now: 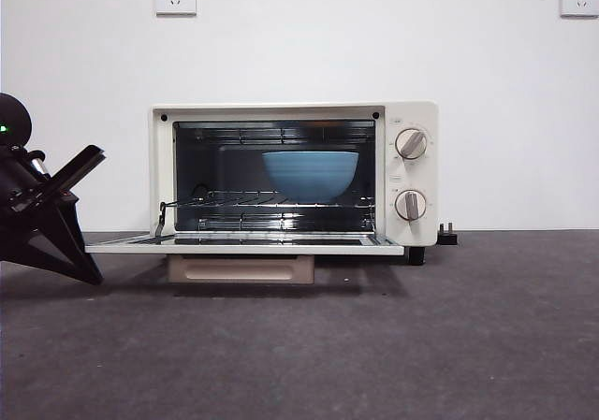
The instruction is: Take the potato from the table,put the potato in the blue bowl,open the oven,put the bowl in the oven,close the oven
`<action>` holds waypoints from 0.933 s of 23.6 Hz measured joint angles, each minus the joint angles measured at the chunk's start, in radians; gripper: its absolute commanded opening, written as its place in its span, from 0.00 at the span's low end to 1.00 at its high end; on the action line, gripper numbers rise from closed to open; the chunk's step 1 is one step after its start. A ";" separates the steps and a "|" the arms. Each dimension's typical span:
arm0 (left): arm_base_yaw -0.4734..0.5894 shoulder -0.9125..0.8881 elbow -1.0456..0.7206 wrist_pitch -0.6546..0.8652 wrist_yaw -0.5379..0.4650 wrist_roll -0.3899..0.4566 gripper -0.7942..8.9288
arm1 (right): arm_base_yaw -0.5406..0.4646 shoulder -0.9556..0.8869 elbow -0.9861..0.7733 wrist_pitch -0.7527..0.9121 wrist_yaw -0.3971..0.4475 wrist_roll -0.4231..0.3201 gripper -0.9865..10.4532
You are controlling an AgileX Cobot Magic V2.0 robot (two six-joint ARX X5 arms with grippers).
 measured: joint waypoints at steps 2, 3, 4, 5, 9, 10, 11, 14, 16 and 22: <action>0.003 0.000 0.000 0.017 0.021 0.000 0.07 | 0.000 0.000 0.000 0.000 -0.004 0.002 0.11; 0.005 0.000 0.000 0.022 0.036 -0.002 0.07 | 0.000 0.000 0.000 0.000 -0.006 0.003 0.11; 0.007 0.000 0.000 0.027 0.049 -0.006 0.07 | 0.000 0.000 0.000 0.000 -0.007 0.004 0.11; 0.009 0.000 0.000 0.035 0.061 -0.009 0.07 | 0.000 0.000 0.000 0.000 -0.007 0.004 0.11; 0.013 0.000 0.000 0.048 0.100 -0.021 0.07 | 0.000 0.000 0.000 0.000 -0.007 0.011 0.11; 0.013 0.000 0.000 0.053 0.113 -0.026 0.07 | 0.000 0.000 0.000 0.000 -0.007 0.014 0.11; 0.014 0.000 0.000 0.060 0.129 -0.031 0.07 | 0.000 0.000 0.000 0.000 -0.007 0.018 0.11; 0.015 -0.001 0.000 0.087 0.171 -0.042 0.07 | 0.000 0.000 0.000 0.000 -0.007 0.024 0.11; 0.015 -0.010 0.000 0.089 0.174 -0.046 0.07 | 0.000 0.000 0.000 0.000 -0.007 0.027 0.11; 0.015 -0.070 0.039 0.092 0.183 -0.068 0.07 | 0.000 0.000 0.000 0.000 -0.007 0.030 0.11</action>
